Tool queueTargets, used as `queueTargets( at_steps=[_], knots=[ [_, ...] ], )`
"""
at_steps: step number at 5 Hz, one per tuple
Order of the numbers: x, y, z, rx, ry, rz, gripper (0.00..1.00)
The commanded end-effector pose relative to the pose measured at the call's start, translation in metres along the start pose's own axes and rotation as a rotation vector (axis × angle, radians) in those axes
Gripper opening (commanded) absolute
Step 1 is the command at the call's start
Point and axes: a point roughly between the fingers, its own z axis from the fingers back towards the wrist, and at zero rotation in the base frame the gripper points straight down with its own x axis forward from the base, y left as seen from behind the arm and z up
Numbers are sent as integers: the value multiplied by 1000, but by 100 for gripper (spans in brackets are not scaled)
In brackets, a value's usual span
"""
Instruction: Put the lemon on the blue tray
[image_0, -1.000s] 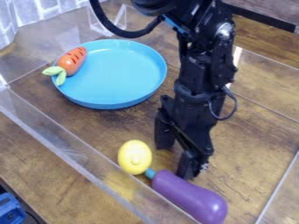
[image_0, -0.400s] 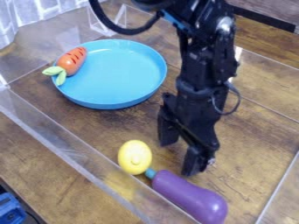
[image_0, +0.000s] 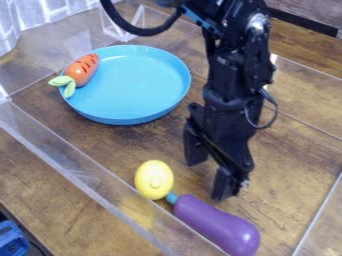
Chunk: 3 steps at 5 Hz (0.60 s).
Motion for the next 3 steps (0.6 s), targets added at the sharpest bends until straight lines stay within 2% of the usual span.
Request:
queueTargets(
  at_steps=[1,2,3],
  knots=[
    [11,-11,10,9,-59,-57,100],
    [10,-9,-2,13,-64,-52,100],
    [10,-6,-4,23,-72,-50,100]
  ],
)
